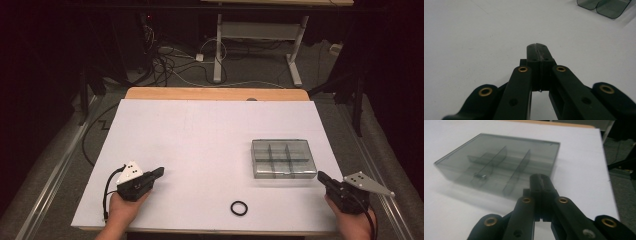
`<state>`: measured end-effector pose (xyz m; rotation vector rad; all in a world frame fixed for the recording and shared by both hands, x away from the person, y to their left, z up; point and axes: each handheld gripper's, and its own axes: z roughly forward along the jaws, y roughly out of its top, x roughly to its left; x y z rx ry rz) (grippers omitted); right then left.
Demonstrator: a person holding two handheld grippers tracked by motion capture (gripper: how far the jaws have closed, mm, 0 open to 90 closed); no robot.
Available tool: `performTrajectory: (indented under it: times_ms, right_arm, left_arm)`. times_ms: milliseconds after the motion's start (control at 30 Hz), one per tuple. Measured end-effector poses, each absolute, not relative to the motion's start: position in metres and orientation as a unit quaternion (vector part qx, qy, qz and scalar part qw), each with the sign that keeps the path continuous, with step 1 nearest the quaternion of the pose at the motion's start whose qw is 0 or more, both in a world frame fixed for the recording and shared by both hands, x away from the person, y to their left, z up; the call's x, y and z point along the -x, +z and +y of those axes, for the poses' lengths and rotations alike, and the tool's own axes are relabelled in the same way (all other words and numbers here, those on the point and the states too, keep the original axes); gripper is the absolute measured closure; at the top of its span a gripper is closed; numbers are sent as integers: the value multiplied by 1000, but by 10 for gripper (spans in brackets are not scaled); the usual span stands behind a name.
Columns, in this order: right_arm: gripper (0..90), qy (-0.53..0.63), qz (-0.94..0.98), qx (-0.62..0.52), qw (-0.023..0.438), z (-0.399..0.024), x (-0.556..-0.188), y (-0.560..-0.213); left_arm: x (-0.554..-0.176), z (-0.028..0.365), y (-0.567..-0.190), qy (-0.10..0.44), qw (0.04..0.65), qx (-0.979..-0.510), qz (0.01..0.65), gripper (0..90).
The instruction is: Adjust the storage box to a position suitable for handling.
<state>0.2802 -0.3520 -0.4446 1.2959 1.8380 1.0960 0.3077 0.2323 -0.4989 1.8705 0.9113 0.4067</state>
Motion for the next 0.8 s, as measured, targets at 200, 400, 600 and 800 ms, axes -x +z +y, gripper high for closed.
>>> performTrajectory:
  times_ms: [200,400,600,800]
  right_arm:
    - [900,410,685,-507,324,-361,-304,-442]
    - [900,399,688,-515,321,-362,-334,-442]
    - [900,392,688,-529,303,-366,-356,-450]
    - [900,383,690,-543,286,-371,-371,-461]
  left_arm:
    - [-306,232,-499,173,487,-773,370,877]
    - [-306,230,-499,177,483,-775,368,878]
    - [-306,231,-499,174,486,-774,366,878]
    - [-305,231,-498,172,486,-775,364,878]
